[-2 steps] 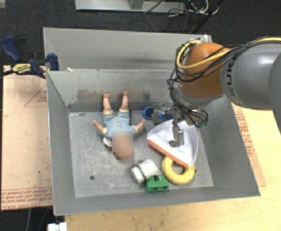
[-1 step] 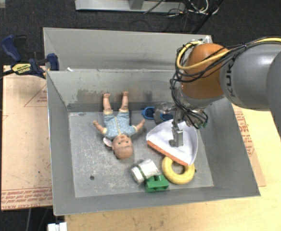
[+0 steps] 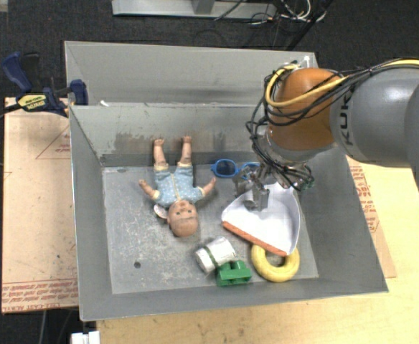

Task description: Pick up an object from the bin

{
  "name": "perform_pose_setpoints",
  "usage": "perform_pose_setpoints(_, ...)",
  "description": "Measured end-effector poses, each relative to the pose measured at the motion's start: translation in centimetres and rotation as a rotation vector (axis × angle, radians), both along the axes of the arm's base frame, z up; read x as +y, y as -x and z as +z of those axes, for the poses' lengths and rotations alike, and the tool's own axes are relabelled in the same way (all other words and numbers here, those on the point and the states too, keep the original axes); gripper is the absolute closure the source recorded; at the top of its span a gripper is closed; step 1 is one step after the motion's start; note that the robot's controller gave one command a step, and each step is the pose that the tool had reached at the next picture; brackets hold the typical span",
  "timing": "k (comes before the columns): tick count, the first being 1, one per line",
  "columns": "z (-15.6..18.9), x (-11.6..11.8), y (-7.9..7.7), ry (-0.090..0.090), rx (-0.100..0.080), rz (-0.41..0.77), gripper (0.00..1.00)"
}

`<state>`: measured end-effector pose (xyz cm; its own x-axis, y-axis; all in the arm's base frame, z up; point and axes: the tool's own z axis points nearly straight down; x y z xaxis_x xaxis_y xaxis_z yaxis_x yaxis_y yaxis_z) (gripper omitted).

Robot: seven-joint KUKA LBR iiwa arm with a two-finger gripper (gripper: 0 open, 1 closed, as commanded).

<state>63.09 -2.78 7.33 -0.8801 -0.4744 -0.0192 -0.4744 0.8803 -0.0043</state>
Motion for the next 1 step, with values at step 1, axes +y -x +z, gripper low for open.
perform_pose_setpoints(1, 0.0, -0.01, 0.0, -0.001, 0.0, -0.001, 1.0)
